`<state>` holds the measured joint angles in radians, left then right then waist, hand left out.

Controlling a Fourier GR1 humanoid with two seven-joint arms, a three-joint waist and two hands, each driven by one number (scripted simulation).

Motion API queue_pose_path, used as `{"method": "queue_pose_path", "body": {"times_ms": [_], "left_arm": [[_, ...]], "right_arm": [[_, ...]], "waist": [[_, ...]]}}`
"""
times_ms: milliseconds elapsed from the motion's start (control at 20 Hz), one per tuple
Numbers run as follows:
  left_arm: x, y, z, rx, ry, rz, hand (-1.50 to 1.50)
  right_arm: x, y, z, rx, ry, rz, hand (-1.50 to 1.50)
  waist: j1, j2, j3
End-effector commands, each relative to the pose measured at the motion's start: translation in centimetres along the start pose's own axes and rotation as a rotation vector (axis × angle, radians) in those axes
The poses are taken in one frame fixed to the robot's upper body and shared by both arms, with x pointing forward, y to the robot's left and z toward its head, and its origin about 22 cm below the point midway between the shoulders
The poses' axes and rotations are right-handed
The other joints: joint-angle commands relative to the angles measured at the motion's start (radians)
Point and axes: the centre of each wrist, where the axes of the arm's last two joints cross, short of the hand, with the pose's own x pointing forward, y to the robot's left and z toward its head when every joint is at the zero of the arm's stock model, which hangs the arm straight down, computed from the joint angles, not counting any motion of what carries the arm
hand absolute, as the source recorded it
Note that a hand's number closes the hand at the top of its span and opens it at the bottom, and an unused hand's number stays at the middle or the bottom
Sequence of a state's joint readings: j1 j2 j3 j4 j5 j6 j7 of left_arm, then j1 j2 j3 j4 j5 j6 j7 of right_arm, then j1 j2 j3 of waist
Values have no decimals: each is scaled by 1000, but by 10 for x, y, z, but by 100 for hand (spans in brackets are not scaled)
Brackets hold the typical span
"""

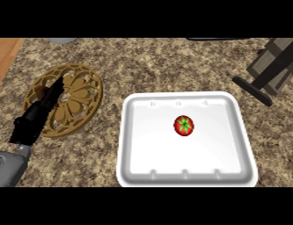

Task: Pick the tomato from the tray and place it in the tiered basket

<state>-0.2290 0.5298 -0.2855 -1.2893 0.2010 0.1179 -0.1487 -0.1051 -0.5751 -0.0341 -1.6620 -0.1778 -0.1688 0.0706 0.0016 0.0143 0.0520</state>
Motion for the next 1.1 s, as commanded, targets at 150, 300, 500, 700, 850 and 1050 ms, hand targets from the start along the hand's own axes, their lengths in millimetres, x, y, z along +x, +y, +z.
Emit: {"method": "queue_pose_path", "body": {"times_ms": [150,300,500,700,850,1050], "left_arm": [[-29,-32,25,111,194,92,0],[-46,-53,39,155,284,203,0],[-49,-81,50,178,334,214,0],[-33,-80,65,209,327,244,0],[-39,-82,73,223,329,223,0],[-47,-85,70,230,327,220,0]], "right_arm": [[25,32,-31,164,-235,-141,150],[4,-10,-32,-129,-68,241,150],[-40,80,-24,-260,35,-304,-150],[-42,76,-22,-113,-94,-367,-150],[-12,65,-7,44,-43,-233,-150],[2,44,-19,268,85,36,-150]], "waist": [[57,-9,-49],[50,3,-61],[36,-5,-48],[11,-16,-51],[-1,-20,-53],[4,-18,-56]]}}
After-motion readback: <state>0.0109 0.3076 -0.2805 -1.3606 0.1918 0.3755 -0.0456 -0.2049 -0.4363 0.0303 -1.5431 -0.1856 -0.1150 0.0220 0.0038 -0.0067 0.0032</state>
